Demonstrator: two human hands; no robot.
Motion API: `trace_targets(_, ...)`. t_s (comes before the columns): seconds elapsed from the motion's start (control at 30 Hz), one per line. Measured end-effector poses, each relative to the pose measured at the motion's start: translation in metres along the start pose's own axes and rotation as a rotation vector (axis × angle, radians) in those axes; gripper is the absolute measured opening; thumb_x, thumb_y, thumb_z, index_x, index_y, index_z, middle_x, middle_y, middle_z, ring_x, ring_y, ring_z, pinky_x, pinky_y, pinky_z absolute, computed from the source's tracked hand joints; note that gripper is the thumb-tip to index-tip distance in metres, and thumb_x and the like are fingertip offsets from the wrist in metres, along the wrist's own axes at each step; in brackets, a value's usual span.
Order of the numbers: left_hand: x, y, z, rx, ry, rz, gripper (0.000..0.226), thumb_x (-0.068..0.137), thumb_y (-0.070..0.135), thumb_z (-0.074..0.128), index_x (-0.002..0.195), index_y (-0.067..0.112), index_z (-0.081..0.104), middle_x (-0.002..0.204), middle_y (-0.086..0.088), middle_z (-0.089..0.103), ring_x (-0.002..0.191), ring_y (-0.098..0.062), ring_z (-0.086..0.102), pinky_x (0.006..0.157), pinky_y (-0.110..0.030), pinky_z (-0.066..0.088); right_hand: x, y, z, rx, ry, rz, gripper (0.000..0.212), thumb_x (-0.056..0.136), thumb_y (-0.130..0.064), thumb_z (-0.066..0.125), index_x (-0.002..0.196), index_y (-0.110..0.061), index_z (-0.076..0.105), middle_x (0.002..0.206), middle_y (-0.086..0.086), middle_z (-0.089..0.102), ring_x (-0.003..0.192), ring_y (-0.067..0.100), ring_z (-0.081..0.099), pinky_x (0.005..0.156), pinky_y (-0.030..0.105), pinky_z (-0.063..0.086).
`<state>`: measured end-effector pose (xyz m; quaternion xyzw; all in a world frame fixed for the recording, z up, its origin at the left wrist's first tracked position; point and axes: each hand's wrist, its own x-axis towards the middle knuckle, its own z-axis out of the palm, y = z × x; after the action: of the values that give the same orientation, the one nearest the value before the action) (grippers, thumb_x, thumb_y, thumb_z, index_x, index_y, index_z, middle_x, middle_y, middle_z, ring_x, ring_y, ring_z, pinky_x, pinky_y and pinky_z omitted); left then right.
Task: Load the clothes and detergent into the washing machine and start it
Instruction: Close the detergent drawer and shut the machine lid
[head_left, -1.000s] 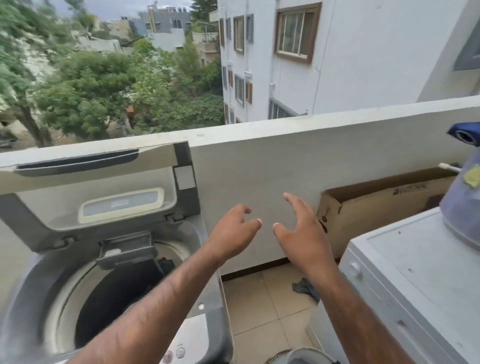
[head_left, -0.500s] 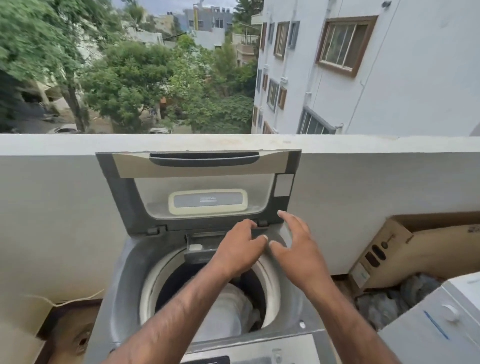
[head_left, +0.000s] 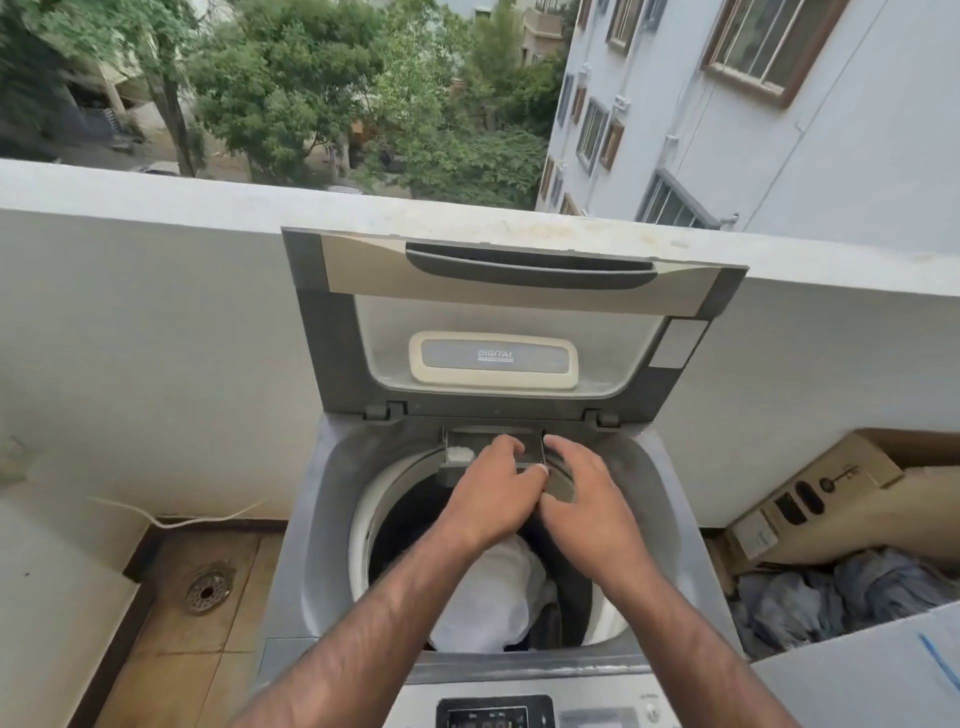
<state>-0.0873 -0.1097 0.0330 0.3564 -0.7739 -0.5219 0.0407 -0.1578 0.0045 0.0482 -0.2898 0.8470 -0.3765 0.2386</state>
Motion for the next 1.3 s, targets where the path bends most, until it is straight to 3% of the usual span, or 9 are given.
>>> trace_targets(0.27, 0.028, -0.052, 0.005, -0.363, -0.017, -0.327, 0.069, 0.088, 0.048, 0.060, 0.144, 0.012, 0.042, 0.127, -0.005, 0.062, 0.113, -0.020, 0.059, 0.086, -0.035, 0.050, 0.027, 0.015, 0.028, -0.010, -0.029, 0.170, 0.069, 0.087, -0.019, 0.064, 0.152, -0.033, 0.047, 0.154, -0.006, 0.047, 0.137, 0.012, 0.049, 0.112, 0.030, 0.041)
trace_targets(0.33, 0.037, -0.069, 0.006, -0.501, 0.014, -0.435, 0.077, 0.084, 0.052, 0.063, 0.146, 0.011, 0.042, 0.128, -0.009, 0.062, 0.113, -0.023, 0.061, 0.089, -0.037, 0.053, 0.036, 0.025, 0.033, 0.015, -0.016, 0.242, 0.070, 0.082, -0.024, 0.064, 0.149, -0.035, 0.048, 0.147, -0.005, 0.054, 0.129, 0.014, 0.057, 0.112, 0.039, 0.047)
trace_targets(0.53, 0.058, -0.095, 0.006, -0.910, 0.005, -0.557, 0.062, 0.096, 0.032, 0.071, 0.149, 0.010, 0.047, 0.146, -0.025, 0.052, 0.127, -0.038, 0.059, 0.094, -0.041, 0.054, 0.053, 0.038, 0.042, 0.102, -0.023, 0.388, 0.044, 0.093, -0.006, 0.062, 0.109, -0.043, 0.046, 0.090, -0.026, 0.050, 0.081, -0.008, 0.052, 0.091, 0.027, 0.040)
trace_targets(0.6, 0.065, -0.096, 0.005, -0.978, 0.016, -0.549, 0.059, 0.098, 0.028, 0.069, 0.148, 0.007, 0.048, 0.152, -0.027, 0.047, 0.134, -0.040, 0.055, 0.097, -0.043, 0.053, 0.058, 0.040, 0.047, 0.128, -0.026, 0.412, 0.038, 0.092, -0.007, 0.063, 0.103, -0.042, 0.053, 0.096, -0.023, 0.056, 0.082, -0.005, 0.054, 0.091, 0.028, 0.042)
trace_targets(0.73, 0.081, -0.097, 0.005, -1.015, 0.038, -0.560, 0.050, 0.104, 0.027, 0.061, 0.147, 0.006, 0.048, 0.149, -0.027, 0.051, 0.134, -0.040, 0.055, 0.098, -0.044, 0.053, 0.068, 0.039, 0.055, 0.179, -0.042, 0.436, 0.068, 0.090, -0.016, 0.066, 0.151, -0.036, 0.045, 0.138, -0.012, 0.051, 0.119, 0.007, 0.053, 0.110, 0.034, 0.042)
trace_targets(0.93, 0.093, -0.111, 0.006, -1.071, 0.039, -0.614, 0.044, 0.103, 0.023, 0.062, 0.142, 0.003, 0.053, 0.145, -0.029, 0.052, 0.123, -0.041, 0.060, 0.092, -0.044, 0.052, 0.086, 0.059, 0.068, 0.263, 0.011, 0.465, 0.058, 0.072, -0.023, 0.065, 0.126, -0.043, 0.055, 0.118, -0.008, 0.071, 0.110, 0.013, 0.068, 0.106, 0.050, 0.052)
trace_targets(1.07, 0.098, -0.119, 0.006, -1.130, 0.067, -0.593, 0.025, 0.101, 0.017, 0.066, 0.122, 0.004, 0.061, 0.136, -0.023, 0.059, 0.112, -0.033, 0.063, 0.095, -0.044, 0.052, 0.088, 0.048, 0.063, 0.314, -0.007, 0.530, 0.047, 0.087, -0.009, 0.064, 0.125, -0.036, 0.057, 0.120, -0.005, 0.070, 0.108, 0.010, 0.065, 0.088, 0.036, 0.053)
trace_targets(1.17, 0.101, -0.123, 0.009, -1.146, 0.095, -0.561, 0.034, 0.099, 0.014, 0.069, 0.128, -0.003, 0.061, 0.126, -0.023, 0.068, 0.109, -0.031, 0.068, 0.087, -0.039, 0.056, 0.092, 0.052, 0.061, 0.337, -0.015, 0.538, 0.039, 0.091, -0.002, 0.062, 0.118, -0.030, 0.060, 0.112, -0.005, 0.071, 0.096, 0.006, 0.066, 0.070, 0.027, 0.047)
trace_targets(1.3, 0.104, -0.119, 0.008, -1.157, 0.150, -0.494, 0.025, 0.097, 0.015, 0.071, 0.117, 0.003, 0.063, 0.118, -0.020, 0.071, 0.108, -0.031, 0.069, 0.090, -0.039, 0.057, 0.099, 0.053, 0.063, 0.313, 0.012, 0.485, 0.043, 0.089, -0.004, 0.064, 0.121, -0.031, 0.061, 0.116, -0.008, 0.071, 0.102, 0.003, 0.065, 0.081, 0.031, 0.050)
